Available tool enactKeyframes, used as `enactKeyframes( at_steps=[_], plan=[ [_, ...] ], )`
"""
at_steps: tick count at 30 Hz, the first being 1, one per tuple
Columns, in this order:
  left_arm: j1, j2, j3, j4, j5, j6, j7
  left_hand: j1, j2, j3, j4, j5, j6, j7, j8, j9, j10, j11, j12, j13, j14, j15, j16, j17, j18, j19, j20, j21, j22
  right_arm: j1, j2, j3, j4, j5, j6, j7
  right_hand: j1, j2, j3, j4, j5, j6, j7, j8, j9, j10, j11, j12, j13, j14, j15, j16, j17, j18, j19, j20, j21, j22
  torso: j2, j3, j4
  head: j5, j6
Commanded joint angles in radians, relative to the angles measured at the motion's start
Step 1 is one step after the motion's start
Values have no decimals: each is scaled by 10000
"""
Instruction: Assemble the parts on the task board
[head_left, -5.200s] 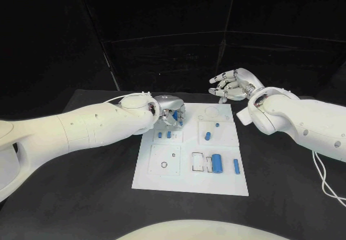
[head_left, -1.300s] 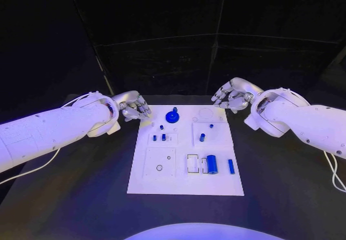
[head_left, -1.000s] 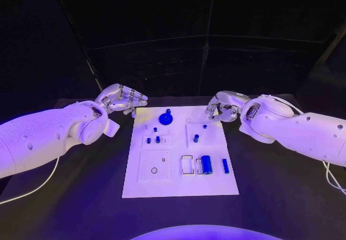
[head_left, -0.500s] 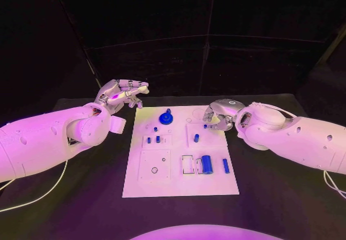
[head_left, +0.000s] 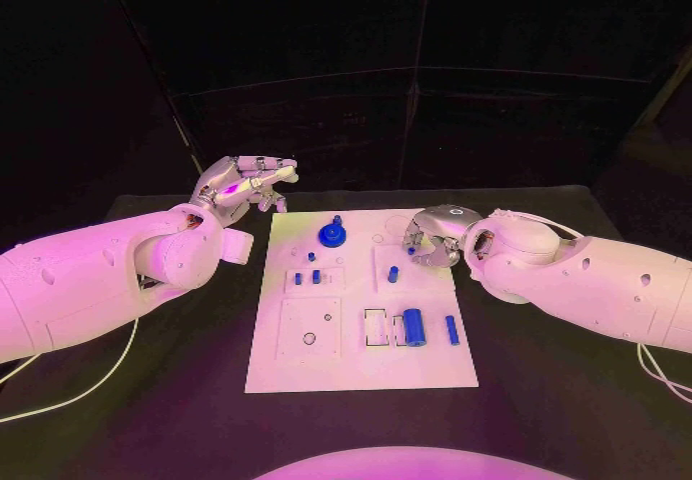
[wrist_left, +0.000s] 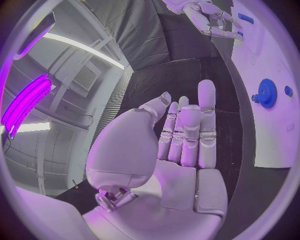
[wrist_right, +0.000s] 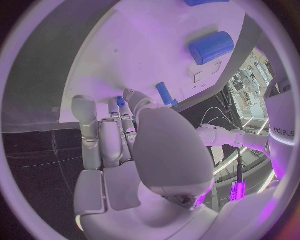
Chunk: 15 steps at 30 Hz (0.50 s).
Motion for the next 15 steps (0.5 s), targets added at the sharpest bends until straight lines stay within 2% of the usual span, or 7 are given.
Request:
enactKeyframes(
  at_steps=[1,9,13,15],
  plan=[
    [10,31,7,-9,146,82,134,-73,17,-85,5,-46,-31,48,56,-16,-91,-16,64,-1,-60,-13,-75,-34,204,-61,15,-81,-25,-8,67,2,-59,-118,287,-37,36,73,134,-13,-91,129,-4,-52,12,147,-8,-63,-14,396,10,62,35,-206,60,-6,74,68,-1,0,10,3,-24],
    [10,61,6,-36,147,82,52,-58,16,-112,-1,-45,-63,58,44,-21,-119,-9,69,-3,-75,-9,-91,-72,204,-59,17,-106,-43,-41,188,2,-216,-249,374,-219,-5,139,498,-122,-301,279,-22,-134,6,297,-31,-141,-18,403,-10,133,95,-222,65,-24,198,204,-1,-3,-5,17,-62],
    [10,61,6,-57,147,78,32,-58,16,-112,-1,-45,-63,58,44,-21,-119,-9,69,-3,-75,-9,-91,-72,204,-59,17,-106,-43,-52,227,2,-254,-337,256,-306,-37,196,704,-187,-380,417,-52,-141,18,434,-61,-143,-6,410,-32,176,134,-237,90,-34,297,330,1,-1,-8,15,-68],
    [10,63,5,-67,147,77,22,-56,17,-116,-1,-45,-67,59,43,-21,-123,-7,69,-3,-77,-8,-93,-76,203,-59,18,-110,-46,-57,249,2,-271,-388,103,-349,19,319,944,-283,-665,555,-92,-125,32,576,-101,-121,6,424,-71,227,183,-260,140,-59,421,498,0,-1,-4,6,-80]
  ],
)
